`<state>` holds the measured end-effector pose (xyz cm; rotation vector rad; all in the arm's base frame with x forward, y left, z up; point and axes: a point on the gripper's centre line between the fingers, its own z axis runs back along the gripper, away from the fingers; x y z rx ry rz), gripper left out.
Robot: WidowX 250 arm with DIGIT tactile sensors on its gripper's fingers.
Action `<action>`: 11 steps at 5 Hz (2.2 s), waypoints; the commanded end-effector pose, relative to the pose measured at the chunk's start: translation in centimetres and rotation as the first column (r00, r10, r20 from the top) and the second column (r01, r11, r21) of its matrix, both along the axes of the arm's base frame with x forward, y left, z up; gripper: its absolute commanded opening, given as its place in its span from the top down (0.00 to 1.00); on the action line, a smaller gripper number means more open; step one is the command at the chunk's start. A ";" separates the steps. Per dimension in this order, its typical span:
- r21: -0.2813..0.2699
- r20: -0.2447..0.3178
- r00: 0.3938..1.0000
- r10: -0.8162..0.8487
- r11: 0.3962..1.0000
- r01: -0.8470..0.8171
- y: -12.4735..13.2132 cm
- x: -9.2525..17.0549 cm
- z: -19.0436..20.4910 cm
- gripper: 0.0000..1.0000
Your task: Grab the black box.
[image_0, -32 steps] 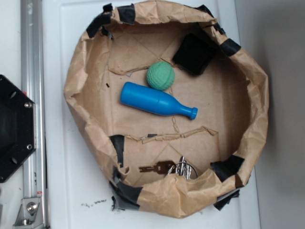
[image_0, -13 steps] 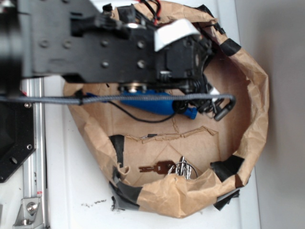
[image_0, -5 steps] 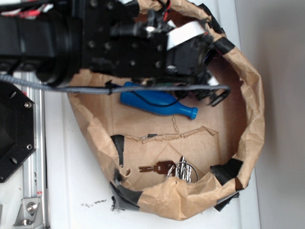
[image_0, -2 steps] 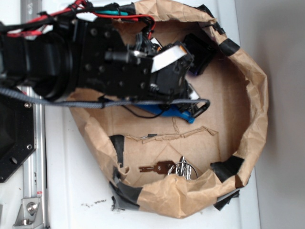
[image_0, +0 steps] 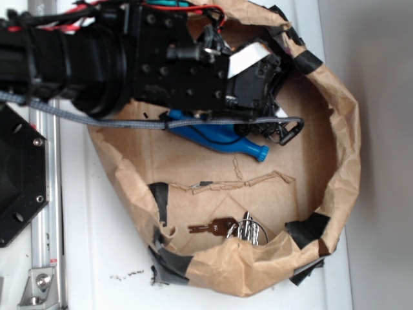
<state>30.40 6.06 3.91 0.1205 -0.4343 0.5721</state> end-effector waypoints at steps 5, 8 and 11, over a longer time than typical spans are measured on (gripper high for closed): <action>0.039 0.001 0.985 0.170 0.985 -0.170 2.6 1.3 0.3 0.15; -0.016 0.007 0.993 0.118 0.993 -0.118 0.8 -0.1 2.0 1.00; -0.005 0.145 0.979 -0.142 0.990 0.144 -4.9 -0.3 7.3 1.00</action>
